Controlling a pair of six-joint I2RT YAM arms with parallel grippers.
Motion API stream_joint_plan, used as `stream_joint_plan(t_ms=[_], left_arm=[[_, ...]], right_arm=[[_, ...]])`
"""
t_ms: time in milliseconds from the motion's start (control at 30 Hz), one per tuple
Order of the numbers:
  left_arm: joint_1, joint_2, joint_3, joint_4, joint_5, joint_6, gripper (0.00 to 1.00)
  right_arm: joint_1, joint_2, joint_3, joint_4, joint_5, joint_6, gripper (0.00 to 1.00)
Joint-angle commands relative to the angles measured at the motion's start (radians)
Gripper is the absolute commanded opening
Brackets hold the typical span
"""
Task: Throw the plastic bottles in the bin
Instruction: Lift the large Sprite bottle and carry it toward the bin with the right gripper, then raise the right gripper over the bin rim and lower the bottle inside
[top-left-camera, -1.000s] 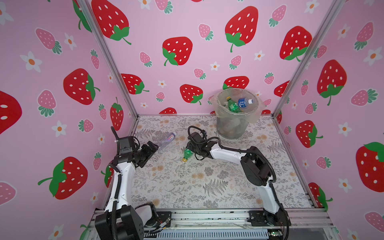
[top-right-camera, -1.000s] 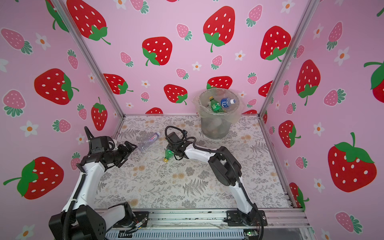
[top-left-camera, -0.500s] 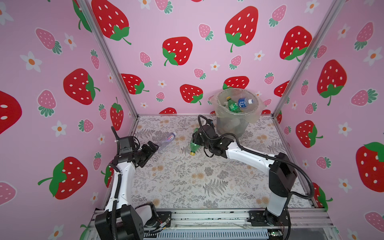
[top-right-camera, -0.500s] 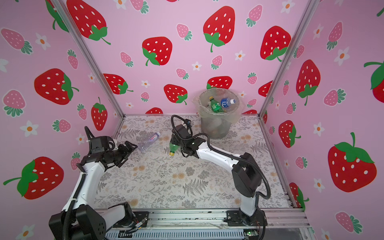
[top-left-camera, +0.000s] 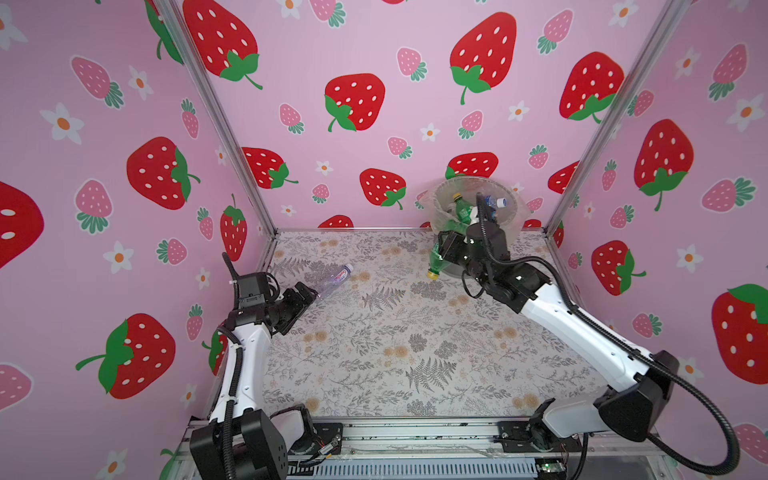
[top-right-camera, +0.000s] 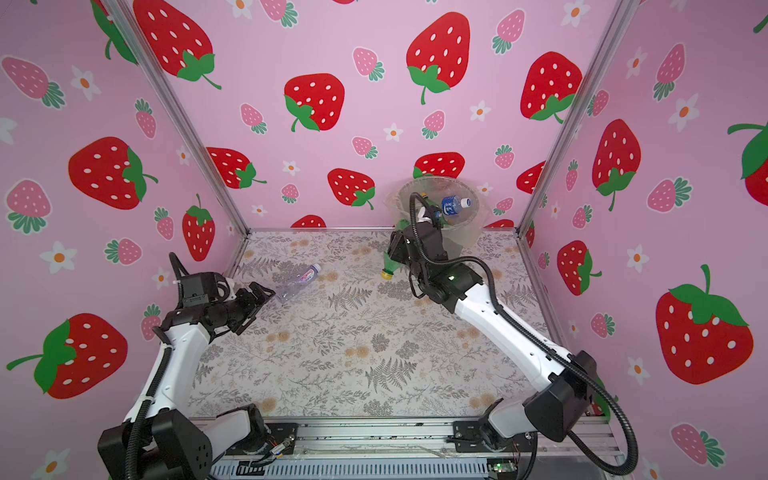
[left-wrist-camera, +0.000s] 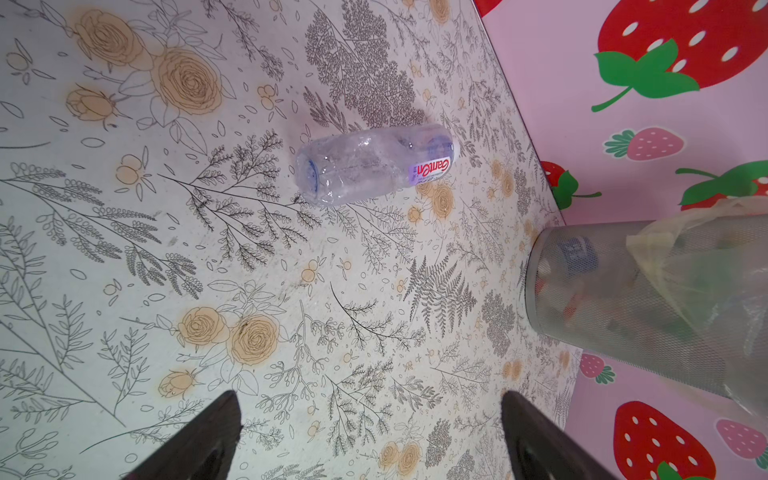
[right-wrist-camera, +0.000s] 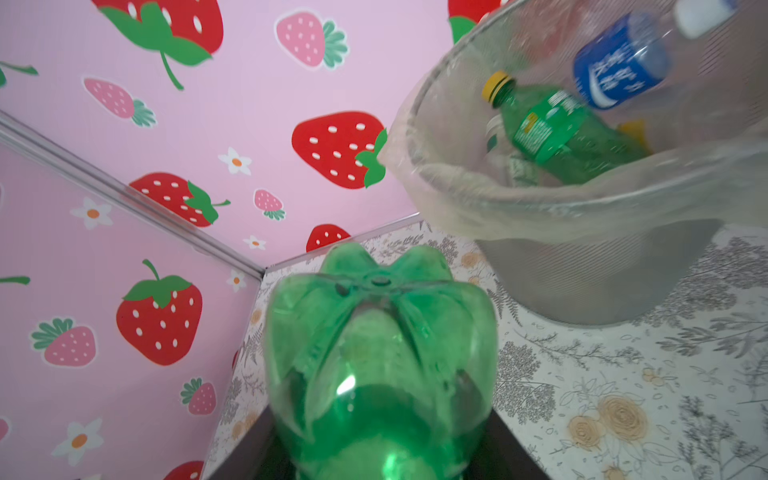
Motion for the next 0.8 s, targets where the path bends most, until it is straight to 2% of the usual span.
stream_joint_plan(t_ms=[0, 167, 367, 767], left_arm=[[0.007, -0.008, -0.008, 0.014, 0.011, 0.002, 0.99], [0.007, -0.001, -0.008, 0.022, 0.010, -0.001, 0.99], [0.007, 0.013, -0.009, 0.024, 0.021, 0.000, 0.99], [0.007, -0.017, -0.030, 0.073, 0.014, -0.018, 0.99]], right_arm=[[-0.047, -0.080, 0.003, -0.072, 0.072, -0.053, 0.54], [-0.122, -0.156, 0.018, -0.115, 0.099, -0.088, 0.54], [-0.191, -0.180, 0.051, -0.163, 0.084, -0.123, 0.54], [-0.208, -0.211, -0.071, -0.111, 0.038, -0.106, 0.55]])
